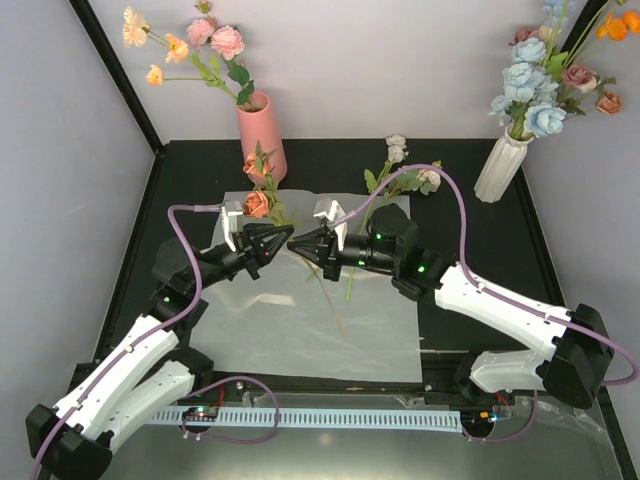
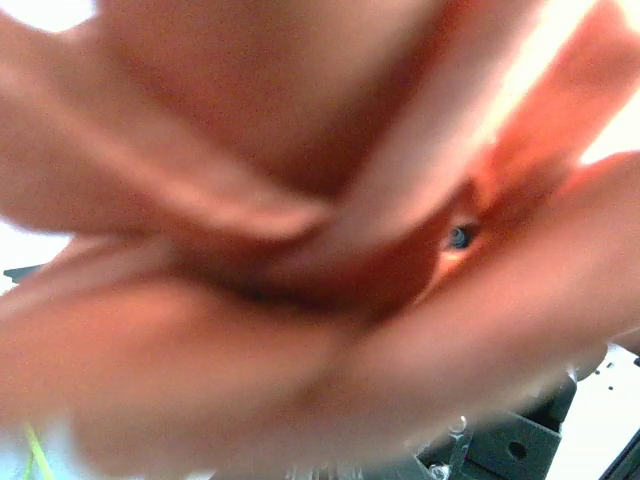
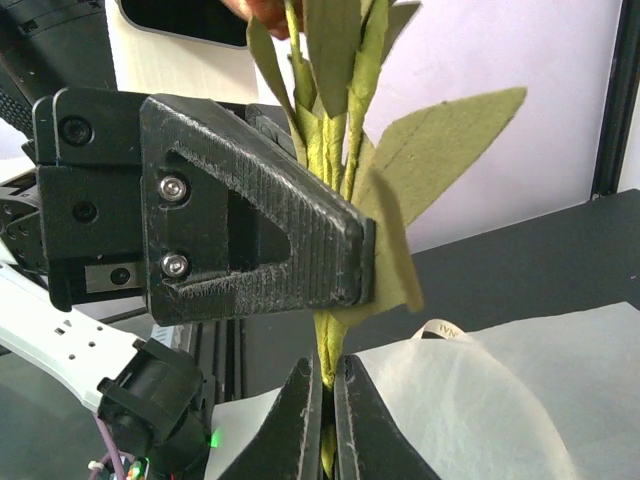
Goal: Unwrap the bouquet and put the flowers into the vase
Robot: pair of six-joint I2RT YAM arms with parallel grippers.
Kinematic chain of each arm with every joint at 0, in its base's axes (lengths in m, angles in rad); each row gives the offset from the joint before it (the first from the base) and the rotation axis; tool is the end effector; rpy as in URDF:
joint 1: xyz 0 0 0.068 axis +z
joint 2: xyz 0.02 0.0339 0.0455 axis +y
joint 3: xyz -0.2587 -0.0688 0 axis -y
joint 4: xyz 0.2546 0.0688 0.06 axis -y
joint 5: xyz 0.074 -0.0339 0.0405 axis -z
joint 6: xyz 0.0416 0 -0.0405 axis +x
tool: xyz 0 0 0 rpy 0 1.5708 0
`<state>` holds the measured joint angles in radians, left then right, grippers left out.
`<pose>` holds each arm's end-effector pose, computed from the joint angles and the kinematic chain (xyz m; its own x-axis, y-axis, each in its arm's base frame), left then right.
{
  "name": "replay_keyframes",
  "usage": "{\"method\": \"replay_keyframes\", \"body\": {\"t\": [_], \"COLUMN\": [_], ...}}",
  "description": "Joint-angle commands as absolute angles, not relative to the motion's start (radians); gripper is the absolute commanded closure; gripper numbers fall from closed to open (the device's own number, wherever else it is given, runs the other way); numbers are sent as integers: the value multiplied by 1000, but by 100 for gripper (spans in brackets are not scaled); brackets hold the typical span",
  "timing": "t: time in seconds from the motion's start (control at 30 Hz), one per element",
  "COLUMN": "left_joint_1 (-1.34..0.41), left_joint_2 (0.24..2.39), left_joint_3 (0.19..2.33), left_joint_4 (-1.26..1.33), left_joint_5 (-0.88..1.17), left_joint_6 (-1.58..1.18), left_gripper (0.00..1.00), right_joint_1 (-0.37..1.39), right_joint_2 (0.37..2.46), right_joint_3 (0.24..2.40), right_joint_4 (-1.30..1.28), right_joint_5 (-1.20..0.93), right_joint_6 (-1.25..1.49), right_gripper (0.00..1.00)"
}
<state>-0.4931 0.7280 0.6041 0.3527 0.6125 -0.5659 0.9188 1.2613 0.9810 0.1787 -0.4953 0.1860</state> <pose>0.1580 -0.1120 0.3382 -0.3035 -0.3350 -0.8920 0.8504 0.3271 -0.4121 0.1739 0.2604 0.3359 -0.2429 -0.0500 -0.9688 -0.9579 0.1702 0.2314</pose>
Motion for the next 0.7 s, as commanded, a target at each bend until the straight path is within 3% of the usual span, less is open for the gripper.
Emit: {"method": "replay_keyframes", "body": {"t": [0.0,0.13,0.2,0.33,0.37,0.5,0.67], "left_joint_1": [-502,-501,-501,-501,-501,-501,-500], "left_joint_2": [725,728,726,723,724,737,774], "left_joint_3": [603,604,607,646,657,710,784], "left_joint_4": [367,372,378,339,330,276,265], "left_joint_5": [593,583,580,534,520,442,362], "left_joint_6": [-555,-551,-542,-491,-476,-413,-310], "left_gripper": [99,99,98,98,98,98,98], "right_joint_1": [930,933,933,932,932,933,933], "right_joint_2": [1235,1223,1217,1209,1201,1145,1068], "right_joint_3": [1003,996,1001,1015,1006,940,845], "right_joint_4": [200,194,171,100,99,128,169], "right_joint_5": [-473,-455,-433,-336,-304,-191,-52], "right_joint_6": [163,157,159,165,171,184,166], "right_gripper": [98,97,90,31,22,7,7]}}
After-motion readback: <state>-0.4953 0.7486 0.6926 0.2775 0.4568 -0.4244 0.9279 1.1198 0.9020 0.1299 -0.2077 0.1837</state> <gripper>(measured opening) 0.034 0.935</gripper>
